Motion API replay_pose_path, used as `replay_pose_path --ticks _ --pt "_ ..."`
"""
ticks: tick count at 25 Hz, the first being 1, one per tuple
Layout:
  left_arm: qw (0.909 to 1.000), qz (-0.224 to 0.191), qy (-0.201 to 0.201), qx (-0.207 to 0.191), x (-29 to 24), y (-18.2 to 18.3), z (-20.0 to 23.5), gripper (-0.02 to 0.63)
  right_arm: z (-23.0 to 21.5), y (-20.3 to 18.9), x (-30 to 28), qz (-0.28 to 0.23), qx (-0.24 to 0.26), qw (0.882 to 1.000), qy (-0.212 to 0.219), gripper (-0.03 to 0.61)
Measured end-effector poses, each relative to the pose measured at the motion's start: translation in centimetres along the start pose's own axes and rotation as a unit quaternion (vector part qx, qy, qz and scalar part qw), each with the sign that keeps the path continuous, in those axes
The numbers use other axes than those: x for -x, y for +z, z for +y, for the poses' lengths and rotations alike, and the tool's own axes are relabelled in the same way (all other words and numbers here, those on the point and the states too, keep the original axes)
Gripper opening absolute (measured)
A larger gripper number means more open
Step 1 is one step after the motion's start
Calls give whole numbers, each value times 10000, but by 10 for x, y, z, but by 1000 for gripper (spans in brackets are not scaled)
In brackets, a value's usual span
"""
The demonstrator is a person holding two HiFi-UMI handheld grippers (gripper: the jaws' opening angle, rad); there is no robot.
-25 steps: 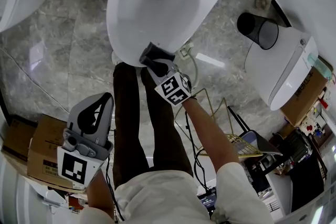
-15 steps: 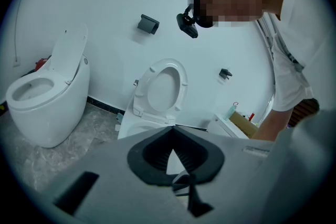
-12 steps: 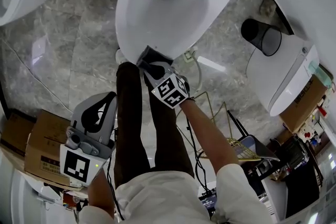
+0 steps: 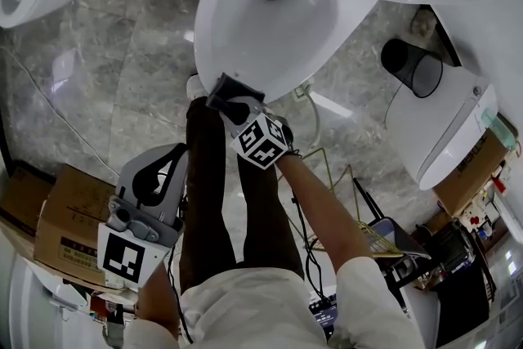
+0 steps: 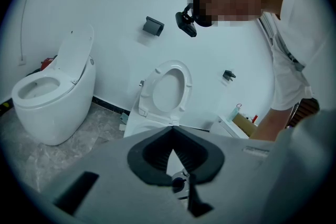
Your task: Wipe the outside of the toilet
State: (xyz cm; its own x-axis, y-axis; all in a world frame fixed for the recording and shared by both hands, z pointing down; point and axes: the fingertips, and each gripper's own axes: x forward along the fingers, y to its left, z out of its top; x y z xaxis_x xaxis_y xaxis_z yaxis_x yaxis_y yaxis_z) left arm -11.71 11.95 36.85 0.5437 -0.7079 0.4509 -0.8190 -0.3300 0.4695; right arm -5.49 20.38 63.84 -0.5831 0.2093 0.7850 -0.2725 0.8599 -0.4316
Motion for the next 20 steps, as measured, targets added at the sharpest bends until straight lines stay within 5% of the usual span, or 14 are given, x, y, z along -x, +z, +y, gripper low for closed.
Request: replay_pose_path --ticks 20 --pt "9997 -80 194 136 14 3 28 -2 10 49 -30 163 484 9977 446 58"
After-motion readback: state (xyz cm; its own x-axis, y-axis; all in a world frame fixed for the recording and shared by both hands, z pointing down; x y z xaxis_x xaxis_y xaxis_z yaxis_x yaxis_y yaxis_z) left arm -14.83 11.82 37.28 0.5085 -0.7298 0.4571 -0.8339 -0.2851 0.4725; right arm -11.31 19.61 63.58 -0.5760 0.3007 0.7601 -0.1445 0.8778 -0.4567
